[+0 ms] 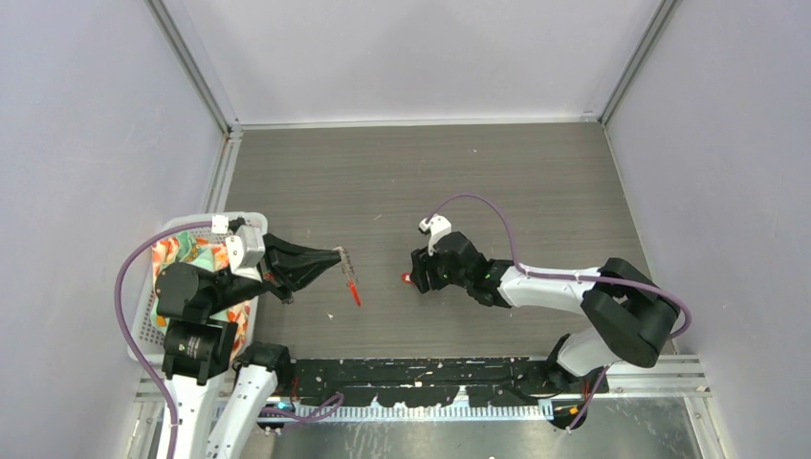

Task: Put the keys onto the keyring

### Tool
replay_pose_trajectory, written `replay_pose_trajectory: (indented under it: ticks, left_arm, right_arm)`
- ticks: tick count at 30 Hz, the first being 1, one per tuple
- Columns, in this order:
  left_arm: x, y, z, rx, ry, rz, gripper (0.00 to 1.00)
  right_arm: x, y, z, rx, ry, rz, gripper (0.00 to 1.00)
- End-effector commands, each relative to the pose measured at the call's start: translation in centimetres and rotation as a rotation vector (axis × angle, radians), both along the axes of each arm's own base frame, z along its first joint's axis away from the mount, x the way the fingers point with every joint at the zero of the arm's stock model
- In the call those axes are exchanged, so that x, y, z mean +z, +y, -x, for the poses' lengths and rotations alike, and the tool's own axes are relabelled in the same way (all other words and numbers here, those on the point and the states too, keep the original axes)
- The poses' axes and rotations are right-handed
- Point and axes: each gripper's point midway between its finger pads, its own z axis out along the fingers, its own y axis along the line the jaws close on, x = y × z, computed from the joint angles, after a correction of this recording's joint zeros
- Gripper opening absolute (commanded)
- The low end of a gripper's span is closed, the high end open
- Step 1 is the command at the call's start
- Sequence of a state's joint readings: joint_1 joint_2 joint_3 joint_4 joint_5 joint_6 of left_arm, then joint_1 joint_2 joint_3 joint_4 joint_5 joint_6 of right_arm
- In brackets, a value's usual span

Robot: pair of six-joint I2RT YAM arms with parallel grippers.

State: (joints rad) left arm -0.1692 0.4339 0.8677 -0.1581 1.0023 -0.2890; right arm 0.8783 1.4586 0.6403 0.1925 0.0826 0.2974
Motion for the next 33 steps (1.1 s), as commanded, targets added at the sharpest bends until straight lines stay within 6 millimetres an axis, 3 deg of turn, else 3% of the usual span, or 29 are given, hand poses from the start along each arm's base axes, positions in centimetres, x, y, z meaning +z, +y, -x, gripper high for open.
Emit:
replay_pose_trajectory:
  ticks: [1, 8, 17, 25, 33]
  left_arm:
    - [2.0, 0.1, 0.7, -0.004, -0.07, 0.022, 0.0]
    - [2.2, 0.1, 0.7, -0.005, -0.072, 0.023, 0.0]
    - [2.6, 0.1, 0.8, -0.003, -0.079, 0.026, 0.0]
    - [2.7, 0.1, 0.7, -0.004, -0.08, 0.025, 0.0]
    - [2.8, 0.1, 0.7, -0.002, -0.086, 0.025, 0.0]
  right_arm:
    - [0.4, 1.5, 0.5, -0.002, 0.045, -0.067, 0.6]
    - [-1.7, 1.6, 0.6, -0.038, 0.09, 0.013, 0.54]
    - [-2.2, 2.7, 0.7, 0.014, 0.114, 0.029, 0.41]
    - [-1.7, 2.7, 0.1, 0.024, 0.083, 0.065, 0.3]
    - [-2.7, 2.7, 0.6, 0.043, 0.12, 0.081, 0.19]
